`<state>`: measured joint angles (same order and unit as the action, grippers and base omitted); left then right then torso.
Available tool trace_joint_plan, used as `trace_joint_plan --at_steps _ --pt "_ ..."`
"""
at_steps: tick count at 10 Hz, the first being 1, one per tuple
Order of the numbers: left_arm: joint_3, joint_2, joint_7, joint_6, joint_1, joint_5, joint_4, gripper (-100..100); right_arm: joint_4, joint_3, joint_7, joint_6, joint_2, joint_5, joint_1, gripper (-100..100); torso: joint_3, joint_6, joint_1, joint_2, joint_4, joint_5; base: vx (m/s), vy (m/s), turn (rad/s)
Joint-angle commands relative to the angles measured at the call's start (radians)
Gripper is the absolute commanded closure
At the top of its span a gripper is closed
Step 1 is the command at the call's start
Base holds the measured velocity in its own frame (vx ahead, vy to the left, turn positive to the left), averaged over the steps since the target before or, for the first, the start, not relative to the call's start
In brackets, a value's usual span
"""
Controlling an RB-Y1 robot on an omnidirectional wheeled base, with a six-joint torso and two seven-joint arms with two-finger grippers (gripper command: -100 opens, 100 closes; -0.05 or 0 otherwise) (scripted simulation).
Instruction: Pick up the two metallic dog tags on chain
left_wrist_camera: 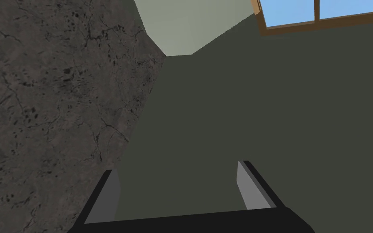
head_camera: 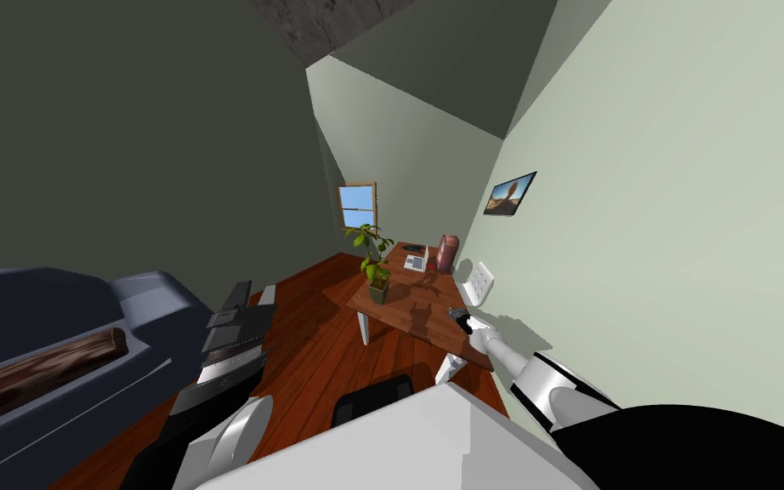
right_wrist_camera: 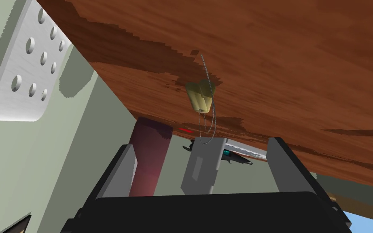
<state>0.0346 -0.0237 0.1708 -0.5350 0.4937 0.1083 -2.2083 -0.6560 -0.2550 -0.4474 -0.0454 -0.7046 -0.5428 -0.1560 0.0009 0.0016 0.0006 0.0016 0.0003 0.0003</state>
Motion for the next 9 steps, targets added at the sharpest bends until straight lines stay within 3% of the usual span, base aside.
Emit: trace_joint_plan --at_steps 1,5,6,7,8,9 --pt "0.000 0.000 0.000 0.000 0.000 0.000 0.000 0 0.037 -0.004 -0.014 0.002 -0.002 -0.002 -0.005 -100 0.000 0.000 0.000 0.000 0.000 0.000 0.017 0.008 0.090" --pt "0.000 0.000 0.000 0.000 0.000 0.000 0.000 0 0.091 -0.032 -0.034 -0.008 -0.004 0.007 0.003 -100 -0.002 0.000 0.001 -0.003 -0.001 0.000 0.045 0.012 0.075" --pt "0.000 0.000 0.000 0.000 0.000 0.000 0.000 0 0.094 -0.011 -0.033 -0.004 0.004 -0.007 -0.001 -100 -0.001 0.000 0.000 -0.002 -0.001 0.000 0.013 0.001 0.010" --pt "0.000 0.000 0.000 0.000 0.000 0.000 0.000 0 0.098 -0.006 -0.038 0.000 0.007 -0.012 -0.001 0 -0.001 0.000 0.000 -0.001 0.000 0.000 0.000 0.000 0.000" --pt "0.000 0.000 0.000 0.000 0.000 0.000 0.000 0 0.051 0.020 -0.065 -0.031 0.021 0.001 0.032 -100 0.000 0.000 0.000 0.000 0.000 0.000 0.004 -0.042 0.097" --pt "0.000 0.000 0.000 0.000 0.000 0.000 0.000 0 0.051 0.020 -0.065 -0.031 0.021 0.001 0.032 -100 0.000 0.000 -0.002 0.000 0.000 0.000 0.011 -0.057 0.072"
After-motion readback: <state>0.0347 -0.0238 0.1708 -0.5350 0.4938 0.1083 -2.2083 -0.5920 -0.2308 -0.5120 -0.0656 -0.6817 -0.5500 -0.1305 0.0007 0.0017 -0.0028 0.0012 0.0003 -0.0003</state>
